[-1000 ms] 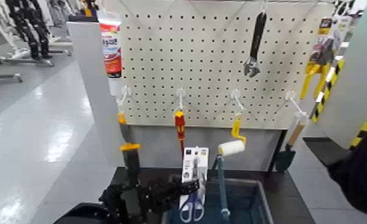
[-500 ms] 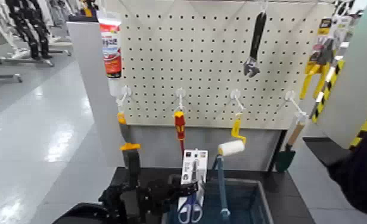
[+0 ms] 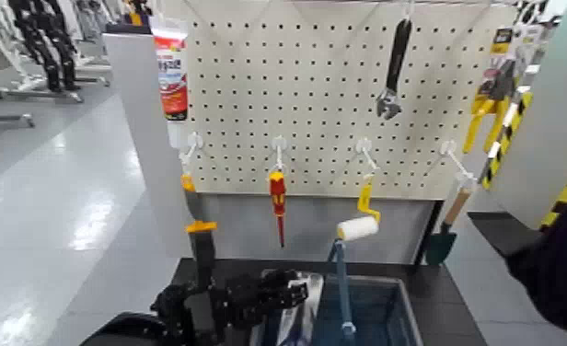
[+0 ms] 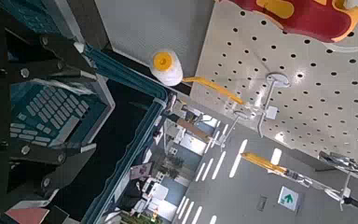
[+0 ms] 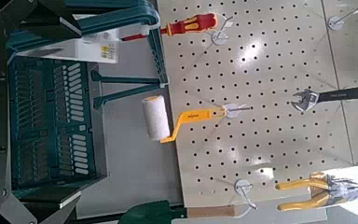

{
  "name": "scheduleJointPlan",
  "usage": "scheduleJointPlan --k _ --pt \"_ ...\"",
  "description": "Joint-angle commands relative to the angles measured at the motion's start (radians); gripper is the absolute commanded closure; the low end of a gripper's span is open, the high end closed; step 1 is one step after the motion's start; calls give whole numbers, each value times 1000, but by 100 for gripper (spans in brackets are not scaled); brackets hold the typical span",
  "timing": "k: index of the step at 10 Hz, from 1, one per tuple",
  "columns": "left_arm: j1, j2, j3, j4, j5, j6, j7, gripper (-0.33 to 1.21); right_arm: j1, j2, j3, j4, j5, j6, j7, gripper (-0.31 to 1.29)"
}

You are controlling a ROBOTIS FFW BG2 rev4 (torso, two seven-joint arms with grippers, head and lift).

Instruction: Put the blue scissors into the crate.

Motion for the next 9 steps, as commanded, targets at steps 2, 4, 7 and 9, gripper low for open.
scheduleJointPlan --k 2,4,7,9 --pt "-1 0 1 -4 -1 1 0 -15 2 0 0 0 0 -1 0 12" --pt "-1 0 1 -9 -3 1 0 -15 2 0 0 0 0 -1 0 12" --pt "2 0 7 -35 -31 -19 9 -12 3 0 0 -2 0 -1 0 12" --pt "36 3 48 -148 -189 -42 84 -12 5 0 -2 -3 0 -1 -2 12"
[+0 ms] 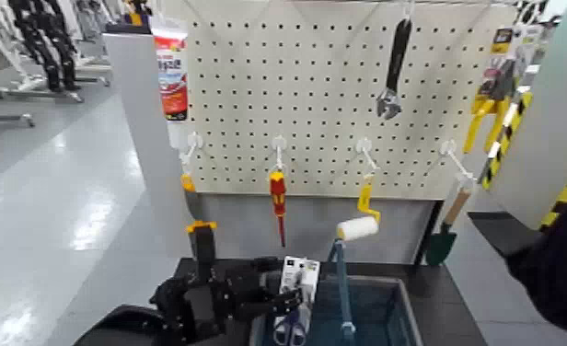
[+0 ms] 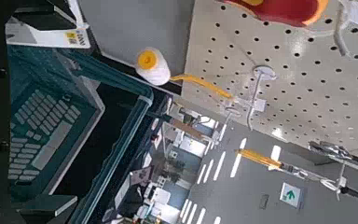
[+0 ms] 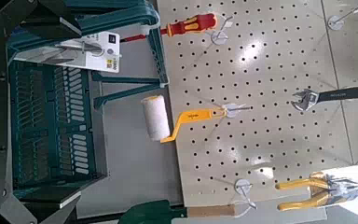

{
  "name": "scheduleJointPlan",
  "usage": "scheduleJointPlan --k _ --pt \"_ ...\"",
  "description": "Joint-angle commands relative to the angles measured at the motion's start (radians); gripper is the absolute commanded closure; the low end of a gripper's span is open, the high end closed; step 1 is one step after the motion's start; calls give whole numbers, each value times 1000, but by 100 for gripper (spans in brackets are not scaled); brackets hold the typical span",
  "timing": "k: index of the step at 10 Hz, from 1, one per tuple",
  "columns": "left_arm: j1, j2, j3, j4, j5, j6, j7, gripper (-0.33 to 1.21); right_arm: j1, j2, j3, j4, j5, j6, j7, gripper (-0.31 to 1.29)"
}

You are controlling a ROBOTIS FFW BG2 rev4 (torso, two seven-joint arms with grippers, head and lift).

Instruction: Put the blue scissors into the crate.

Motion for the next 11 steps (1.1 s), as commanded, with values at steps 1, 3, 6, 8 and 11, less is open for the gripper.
scheduleJointPlan --k 1,3,6,8,11 --pt "64 6 47 -127 -186 -54 113 -13 2 0 -2 -3 0 -2 1 12" --pt "143 9 67 -157 -214 -127 215 -13 2 -3 -3 -6 0 -2 2 12" --pt "304 -1 142 -200 -269 -224 360 -13 5 -21 -11 -21 -12 6 47 7" --pt "385 -27 202 -240 -298 -256 421 -13 11 -32 -14 -38 -12 20 59 6" --pt "413 -55 234 -252 -312 -252 432 -12 55 -38 -54 -117 5 114 90 5"
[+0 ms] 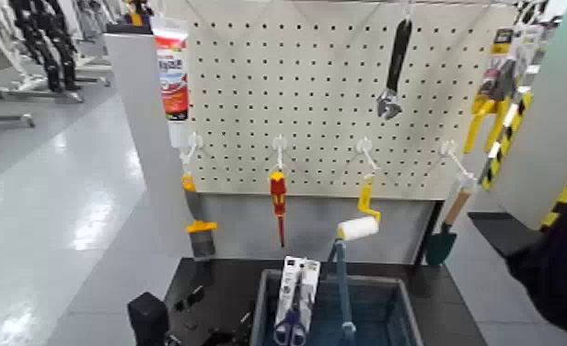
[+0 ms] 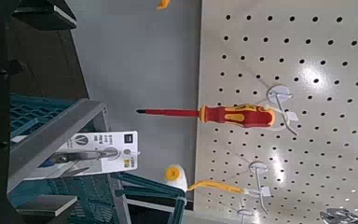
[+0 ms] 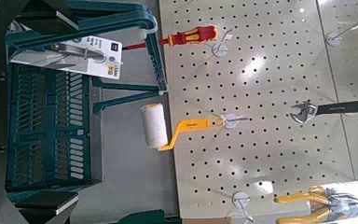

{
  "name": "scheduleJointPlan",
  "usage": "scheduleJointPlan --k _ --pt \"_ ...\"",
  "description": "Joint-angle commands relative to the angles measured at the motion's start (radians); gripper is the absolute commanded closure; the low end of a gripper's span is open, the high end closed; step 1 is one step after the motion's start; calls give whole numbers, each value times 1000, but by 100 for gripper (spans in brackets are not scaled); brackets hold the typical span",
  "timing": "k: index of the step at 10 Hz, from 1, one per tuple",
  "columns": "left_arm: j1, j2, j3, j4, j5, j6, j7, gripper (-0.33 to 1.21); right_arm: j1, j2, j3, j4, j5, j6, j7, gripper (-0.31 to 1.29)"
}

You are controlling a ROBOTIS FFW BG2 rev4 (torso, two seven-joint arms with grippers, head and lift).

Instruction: Put the blue scissors into the crate.

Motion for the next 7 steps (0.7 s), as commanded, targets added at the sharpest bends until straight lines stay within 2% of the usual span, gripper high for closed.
scheduleJointPlan --k 1,3,7 --pt "12 -9 13 -2 -1 -5 -2 -12 36 -4 -20 -64 19 74 -19 5" --pt "39 -18 33 -3 -4 -19 -1 -11 40 3 -23 -65 20 75 -19 5" --pt "45 -26 42 -8 -18 -19 1 -11 54 -4 -20 -107 30 137 -20 1"
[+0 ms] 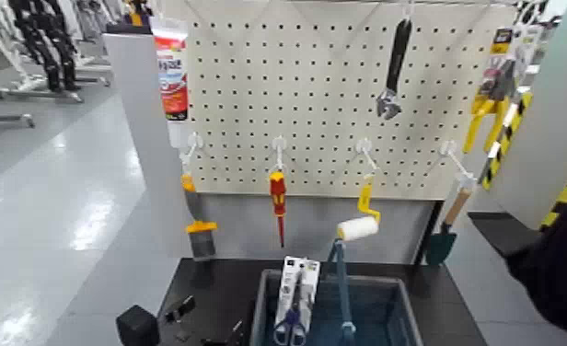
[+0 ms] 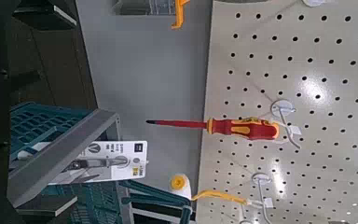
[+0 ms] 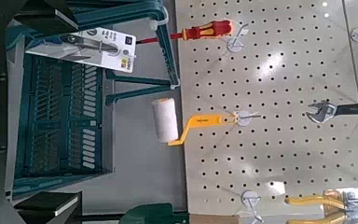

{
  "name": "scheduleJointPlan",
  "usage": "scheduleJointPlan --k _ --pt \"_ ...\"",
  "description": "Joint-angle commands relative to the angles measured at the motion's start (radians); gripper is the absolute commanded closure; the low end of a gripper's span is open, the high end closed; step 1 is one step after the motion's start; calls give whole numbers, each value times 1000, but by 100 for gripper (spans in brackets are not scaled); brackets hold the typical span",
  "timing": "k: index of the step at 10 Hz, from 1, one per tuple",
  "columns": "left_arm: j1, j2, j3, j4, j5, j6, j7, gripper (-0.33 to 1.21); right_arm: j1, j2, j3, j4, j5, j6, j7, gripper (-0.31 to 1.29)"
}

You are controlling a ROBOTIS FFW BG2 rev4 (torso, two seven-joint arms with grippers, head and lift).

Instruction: Put the blue scissors into the crate.

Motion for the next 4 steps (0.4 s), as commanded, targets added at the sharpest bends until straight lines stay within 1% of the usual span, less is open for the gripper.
scheduleJointPlan --k 1,2,3,4 --pt "0 -2 0 -2 -4 0 0 -11 6 0 2 -15 5 23 -3 1" --pt "-2 -3 0 0 -5 0 -1 -11 6 -2 4 -15 8 23 -3 2" --pt "-3 -3 0 -2 -5 -2 0 -11 6 0 2 -16 16 21 -5 8" --pt "-3 -3 -1 0 -10 -3 0 -11 6 1 0 -18 22 23 -6 11"
